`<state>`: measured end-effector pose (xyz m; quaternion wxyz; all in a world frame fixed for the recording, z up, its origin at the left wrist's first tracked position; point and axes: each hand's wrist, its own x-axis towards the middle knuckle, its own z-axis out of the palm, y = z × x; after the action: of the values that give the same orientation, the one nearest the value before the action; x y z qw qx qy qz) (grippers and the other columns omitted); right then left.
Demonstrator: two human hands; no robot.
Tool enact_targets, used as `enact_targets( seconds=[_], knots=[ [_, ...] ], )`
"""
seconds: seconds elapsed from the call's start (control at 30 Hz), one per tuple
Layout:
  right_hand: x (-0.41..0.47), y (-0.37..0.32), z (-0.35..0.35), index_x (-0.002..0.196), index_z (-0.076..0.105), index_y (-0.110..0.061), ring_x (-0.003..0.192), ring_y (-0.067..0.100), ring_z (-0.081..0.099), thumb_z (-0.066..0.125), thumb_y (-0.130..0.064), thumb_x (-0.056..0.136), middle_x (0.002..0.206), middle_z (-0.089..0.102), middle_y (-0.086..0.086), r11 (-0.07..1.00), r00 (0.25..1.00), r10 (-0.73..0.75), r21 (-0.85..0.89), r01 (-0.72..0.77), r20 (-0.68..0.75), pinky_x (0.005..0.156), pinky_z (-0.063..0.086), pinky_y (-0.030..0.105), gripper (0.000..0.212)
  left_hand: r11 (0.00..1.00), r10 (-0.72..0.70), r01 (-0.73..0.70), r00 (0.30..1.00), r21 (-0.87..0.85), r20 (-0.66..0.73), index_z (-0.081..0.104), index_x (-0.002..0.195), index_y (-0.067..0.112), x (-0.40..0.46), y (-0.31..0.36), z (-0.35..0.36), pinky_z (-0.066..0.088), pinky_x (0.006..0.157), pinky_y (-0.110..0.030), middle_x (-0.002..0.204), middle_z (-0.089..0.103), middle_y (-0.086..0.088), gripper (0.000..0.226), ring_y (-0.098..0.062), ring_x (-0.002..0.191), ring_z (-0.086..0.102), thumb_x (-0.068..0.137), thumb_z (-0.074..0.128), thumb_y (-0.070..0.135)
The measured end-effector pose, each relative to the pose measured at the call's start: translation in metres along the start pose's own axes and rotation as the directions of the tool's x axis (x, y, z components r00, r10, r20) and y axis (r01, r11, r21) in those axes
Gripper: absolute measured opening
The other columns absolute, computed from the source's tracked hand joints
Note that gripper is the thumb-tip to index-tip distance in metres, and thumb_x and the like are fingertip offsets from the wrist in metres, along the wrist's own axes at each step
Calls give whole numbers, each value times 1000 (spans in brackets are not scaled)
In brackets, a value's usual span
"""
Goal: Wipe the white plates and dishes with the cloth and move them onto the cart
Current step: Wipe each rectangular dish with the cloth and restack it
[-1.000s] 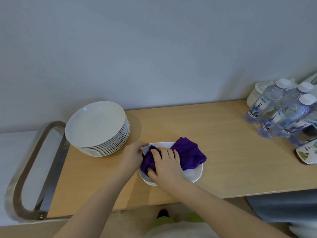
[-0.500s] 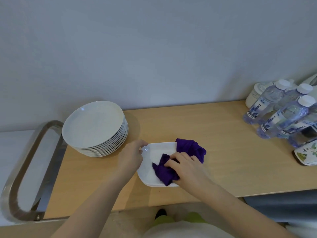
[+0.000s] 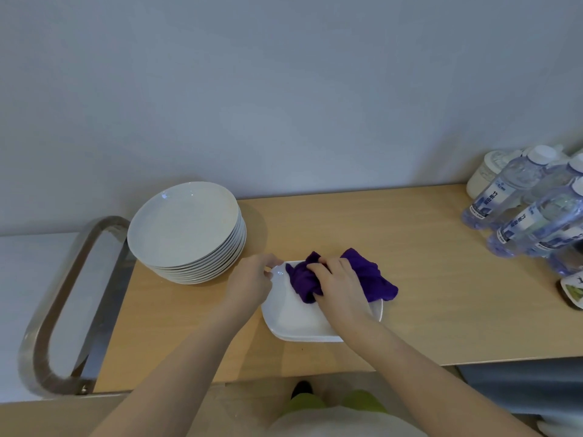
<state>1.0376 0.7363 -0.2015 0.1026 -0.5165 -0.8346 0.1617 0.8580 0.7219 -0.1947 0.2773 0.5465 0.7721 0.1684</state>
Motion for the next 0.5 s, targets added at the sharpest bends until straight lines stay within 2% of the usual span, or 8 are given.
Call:
enact_targets(
  seconds=[0.1, 0.23, 0.3, 0.37, 0.5],
  knots=[
    [2, -13, 7, 126, 58, -15, 121, 27, 44, 61, -11, 83, 130, 53, 3, 992, 991, -128, 8, 128, 45, 97, 37, 34, 44, 999, 19, -19, 1000, -31, 7, 68, 108, 29, -1, 4, -1, 51, 73, -30, 105, 67, 10, 39, -7, 82, 60, 86, 50, 2],
    [1, -22, 10, 127, 57, -15, 124, 25, 45, 64, -16, 79, 130, 54, 2, 963, 959, -259, -43, 265, 112, 96, 40, 36, 48, 1000, 21, -21, 999, -13, -26, 68, 98, 33, -4, 6, 0, 53, 71, -35, 95, 69, 10, 41, -13, 83, 60, 82, 48, 1],
    [3, -21, 8, 129, 56, -18, 123, 24, 46, 63, -19, 82, 131, 53, 0, 959, 959, -263, -84, 272, 101, 94, 41, 35, 47, 1000, 15, -15, 999, 5, -30, 67, 100, 34, -4, 8, 1, 53, 70, -36, 95, 68, 10, 43, -14, 84, 60, 81, 47, 1],
    [6, -18, 5, 135, 48, -22, 127, 21, 41, 54, -23, 90, 138, 46, -3, 955, 963, -250, -140, 263, 104, 95, 37, 33, 45, 1000, 10, -9, 999, 20, -40, 66, 103, 34, -5, 8, 2, 52, 67, -33, 98, 68, 10, 41, -14, 86, 60, 83, 48, 3],
    [5, -2, -5, 138, 42, -26, 128, 18, 35, 47, -19, 94, 141, 40, -6, 982, 990, -122, -138, 130, 67, 94, 35, 29, 45, 999, -13, 15, 998, 38, -56, 63, 112, 33, -7, 6, 3, 47, 65, -28, 109, 64, 12, 44, -9, 91, 59, 85, 45, 2]
  ],
)
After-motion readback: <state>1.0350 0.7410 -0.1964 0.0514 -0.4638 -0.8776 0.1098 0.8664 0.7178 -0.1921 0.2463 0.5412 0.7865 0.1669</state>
